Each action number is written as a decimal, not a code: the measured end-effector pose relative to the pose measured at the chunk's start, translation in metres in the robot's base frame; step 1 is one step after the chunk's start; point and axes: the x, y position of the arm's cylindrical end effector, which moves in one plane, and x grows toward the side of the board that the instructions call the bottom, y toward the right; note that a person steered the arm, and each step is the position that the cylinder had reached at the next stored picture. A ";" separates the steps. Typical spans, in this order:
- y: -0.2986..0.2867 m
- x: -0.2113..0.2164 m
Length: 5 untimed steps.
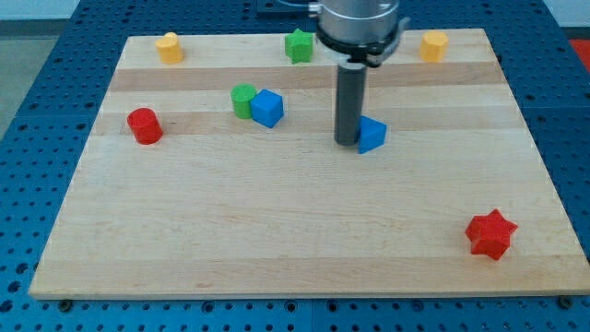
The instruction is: Move the blue triangle parallel to the red star
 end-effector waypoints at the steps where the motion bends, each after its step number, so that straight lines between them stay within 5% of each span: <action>1: 0.029 0.000; 5: 0.110 0.000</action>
